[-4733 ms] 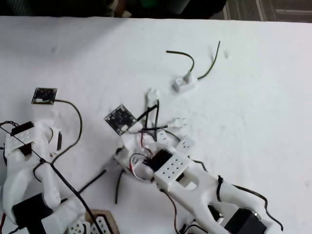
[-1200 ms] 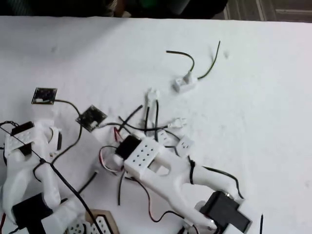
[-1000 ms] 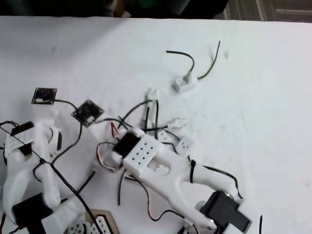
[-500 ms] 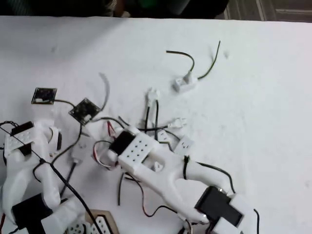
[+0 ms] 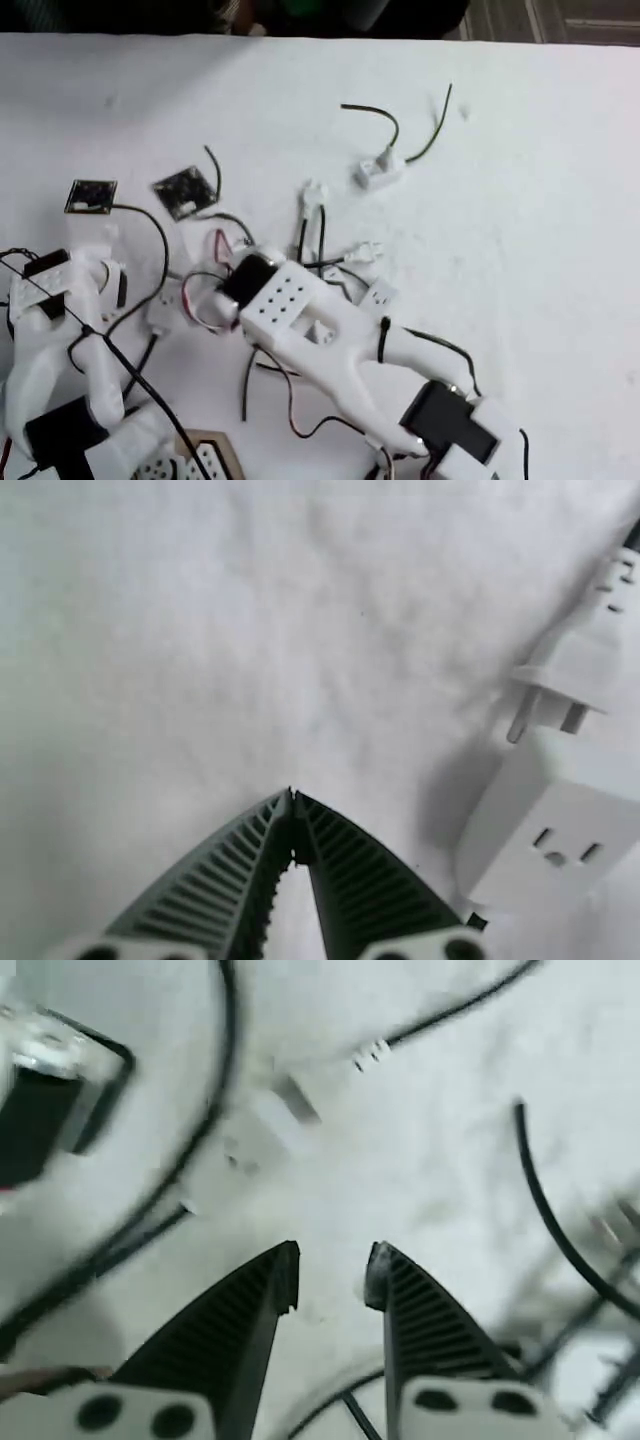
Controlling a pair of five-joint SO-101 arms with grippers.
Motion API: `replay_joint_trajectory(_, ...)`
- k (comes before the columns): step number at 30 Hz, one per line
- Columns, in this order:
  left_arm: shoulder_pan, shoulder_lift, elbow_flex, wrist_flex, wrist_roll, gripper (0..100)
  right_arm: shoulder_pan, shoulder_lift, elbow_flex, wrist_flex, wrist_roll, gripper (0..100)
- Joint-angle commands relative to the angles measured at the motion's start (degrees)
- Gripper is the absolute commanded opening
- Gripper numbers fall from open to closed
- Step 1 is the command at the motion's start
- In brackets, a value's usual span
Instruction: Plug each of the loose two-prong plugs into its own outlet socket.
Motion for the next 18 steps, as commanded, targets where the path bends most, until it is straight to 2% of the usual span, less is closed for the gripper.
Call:
replay_joint_trajectory(1,0.8,-2.6,-0.7,-0.3,0.0,2,5.6,-4.8,0.9,6.5,-0.4,11.2)
replay_joint_trajectory(4,1.9,-2.6,-2.5,0.7,-4.1,2,10.1,-10.4,3.5,11.5,0.1,11.1)
replay_joint_trajectory(7,3.6,-2.6,-5.5,3.2,-7.8,2,14.1,-17.7,8.0,14.0,4.1,11.1)
replay_joint_trajectory(12,10.1,-2.2,-8.7,9.4,-8.4,2,19.9,-32.9,18.7,13.8,7.3,11.1)
replay_joint_trajectory(16,17.0,-2.2,-8.6,11.6,-7.9,2,22.5,-44.6,26.3,13.8,8.9,11.1)
replay_joint_trajectory(18,18.3,-2.2,-8.8,12.4,-7.9,2,23.5,-50.2,29.8,13.8,9.4,11.1)
